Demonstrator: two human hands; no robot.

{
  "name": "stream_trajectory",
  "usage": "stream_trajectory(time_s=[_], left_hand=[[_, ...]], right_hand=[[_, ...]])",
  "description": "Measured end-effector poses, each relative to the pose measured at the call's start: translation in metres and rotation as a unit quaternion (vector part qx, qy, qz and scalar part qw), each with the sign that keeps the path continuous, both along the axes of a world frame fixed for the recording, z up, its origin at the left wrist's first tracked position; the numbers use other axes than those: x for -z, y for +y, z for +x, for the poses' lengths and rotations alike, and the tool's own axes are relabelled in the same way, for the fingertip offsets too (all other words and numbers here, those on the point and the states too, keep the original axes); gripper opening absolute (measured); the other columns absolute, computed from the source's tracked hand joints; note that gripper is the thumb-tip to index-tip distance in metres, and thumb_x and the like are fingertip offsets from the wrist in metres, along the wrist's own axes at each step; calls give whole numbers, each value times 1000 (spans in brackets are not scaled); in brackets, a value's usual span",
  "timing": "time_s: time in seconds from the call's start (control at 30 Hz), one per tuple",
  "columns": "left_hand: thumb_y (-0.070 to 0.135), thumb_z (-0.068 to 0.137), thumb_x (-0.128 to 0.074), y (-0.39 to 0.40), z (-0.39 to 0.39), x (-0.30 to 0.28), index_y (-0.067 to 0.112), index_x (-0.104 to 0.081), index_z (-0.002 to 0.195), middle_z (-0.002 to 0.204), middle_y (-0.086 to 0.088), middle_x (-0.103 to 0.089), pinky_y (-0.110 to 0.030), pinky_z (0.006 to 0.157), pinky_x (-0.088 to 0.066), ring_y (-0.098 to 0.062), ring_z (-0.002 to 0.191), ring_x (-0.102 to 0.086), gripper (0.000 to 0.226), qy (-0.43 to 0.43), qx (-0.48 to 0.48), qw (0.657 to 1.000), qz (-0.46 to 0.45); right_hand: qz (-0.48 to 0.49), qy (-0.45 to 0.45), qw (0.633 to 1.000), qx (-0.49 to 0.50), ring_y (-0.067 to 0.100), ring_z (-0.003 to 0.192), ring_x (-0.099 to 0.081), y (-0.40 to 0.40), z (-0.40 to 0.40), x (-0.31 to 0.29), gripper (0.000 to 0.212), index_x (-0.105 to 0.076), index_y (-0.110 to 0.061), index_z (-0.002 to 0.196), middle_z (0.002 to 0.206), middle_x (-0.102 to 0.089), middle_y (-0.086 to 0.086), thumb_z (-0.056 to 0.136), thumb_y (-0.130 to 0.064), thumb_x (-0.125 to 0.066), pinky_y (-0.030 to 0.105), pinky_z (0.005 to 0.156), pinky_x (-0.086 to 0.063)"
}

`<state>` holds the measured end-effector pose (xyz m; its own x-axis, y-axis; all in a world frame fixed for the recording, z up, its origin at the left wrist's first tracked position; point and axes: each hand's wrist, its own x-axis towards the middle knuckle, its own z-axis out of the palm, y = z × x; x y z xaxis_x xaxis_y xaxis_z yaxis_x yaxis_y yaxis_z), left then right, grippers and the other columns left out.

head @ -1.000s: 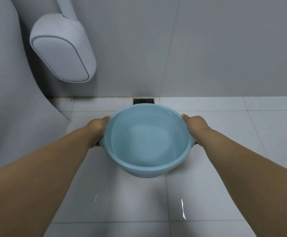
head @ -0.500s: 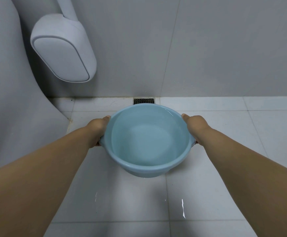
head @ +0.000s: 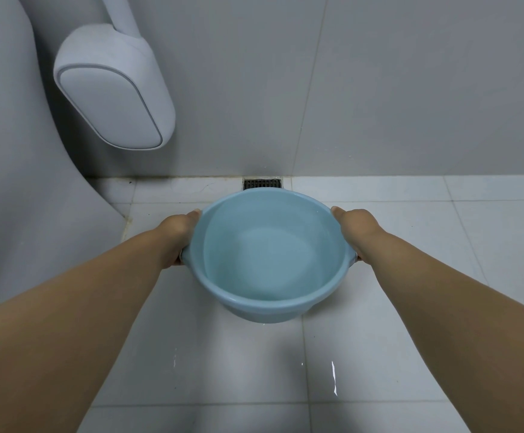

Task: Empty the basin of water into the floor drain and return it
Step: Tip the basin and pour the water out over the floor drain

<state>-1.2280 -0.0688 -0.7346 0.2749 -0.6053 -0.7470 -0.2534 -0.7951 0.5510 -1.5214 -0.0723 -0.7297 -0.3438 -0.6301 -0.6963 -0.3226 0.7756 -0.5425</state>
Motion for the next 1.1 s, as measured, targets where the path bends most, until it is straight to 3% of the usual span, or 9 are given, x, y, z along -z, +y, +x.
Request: stream_trajectory(time_s=[0.1,0.27,0.43,0.57,0.8,1.1], left_hand=[[51,103,-37,-1,0,0,15,-64,96,87,-4,-70,-29,53,-50,-25,70,-66,46,-4,0,1000,0],[50,103,-37,-1,0,1,15,-64,96,89,-5,-70,-31,56,-50,-25,73,-66,45,-5,-2,1000,0],[51,103,-36,-1,0,1,15,-64,96,90,-5,-70,-31,57,-51,-25,73,-67,46,-2,-2,1000,-1],[49,104,-36,-1,-1,0,15,-64,94,86,-4,-69,-29,56,-50,-24,69,-65,45,-1,2,1000,-5],[49,103,-37,-2,0,2,15,-64,95,84,-3,-69,-29,55,-49,-23,67,-64,44,0,-1,1000,-5],[49,103,-37,-3,2,4,14,-66,100,89,-5,-71,-30,56,-52,-25,71,-67,46,4,1,1000,-2]], right_hand=[[4,-2,1000,-2,41,99,-67,0,-1,1,32,-59,-6,93,102,-65,19,98,-34,-44,53,83,-57],[4,-1,1000,-4,40,92,-66,-1,0,0,32,-57,-7,86,97,-63,18,99,-33,-44,52,81,-56],[5,1,1000,-1,43,103,-66,-1,0,0,32,-58,-6,93,104,-65,20,99,-33,-43,52,84,-57],[7,4,1000,-1,42,104,-66,-1,1,-1,32,-56,-8,83,102,-64,19,100,-32,-42,52,85,-56],[9,3,1000,1,36,84,-62,-2,0,1,31,-56,-9,85,95,-63,16,99,-34,-44,48,80,-56],[3,7,1000,2,38,89,-63,-1,-1,0,33,-54,-9,80,104,-64,20,100,-32,-42,49,81,-56]])
